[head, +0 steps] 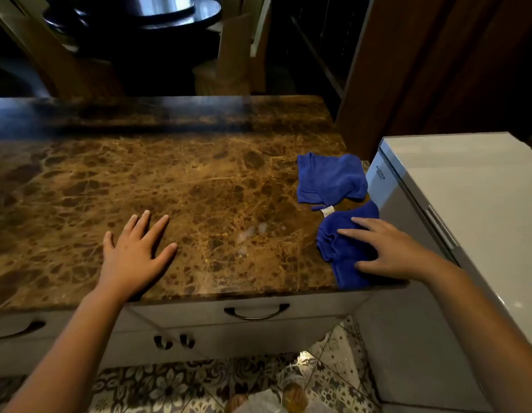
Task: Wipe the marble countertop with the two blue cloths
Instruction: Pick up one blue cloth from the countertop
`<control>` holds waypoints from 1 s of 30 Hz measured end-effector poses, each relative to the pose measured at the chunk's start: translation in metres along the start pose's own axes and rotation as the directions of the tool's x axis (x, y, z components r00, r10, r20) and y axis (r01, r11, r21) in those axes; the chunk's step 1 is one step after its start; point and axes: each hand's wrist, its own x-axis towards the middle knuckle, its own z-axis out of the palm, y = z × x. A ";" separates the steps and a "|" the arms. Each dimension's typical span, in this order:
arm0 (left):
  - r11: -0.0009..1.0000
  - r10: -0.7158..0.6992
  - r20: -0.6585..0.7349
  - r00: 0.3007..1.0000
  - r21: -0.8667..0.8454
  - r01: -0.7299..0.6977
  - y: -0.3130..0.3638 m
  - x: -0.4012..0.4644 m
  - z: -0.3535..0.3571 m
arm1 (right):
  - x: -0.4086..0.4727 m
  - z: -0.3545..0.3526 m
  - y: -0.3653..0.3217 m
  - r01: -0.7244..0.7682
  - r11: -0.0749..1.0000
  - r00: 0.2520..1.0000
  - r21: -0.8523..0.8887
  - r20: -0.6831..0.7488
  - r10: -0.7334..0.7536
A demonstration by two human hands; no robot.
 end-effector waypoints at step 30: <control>0.999 -0.002 -0.081 0.997 0.031 0.005 -0.008 0.006 0.010 | 0.147 0.021 -0.116 0.122 0.992 0.934 -0.029 -0.335 -0.125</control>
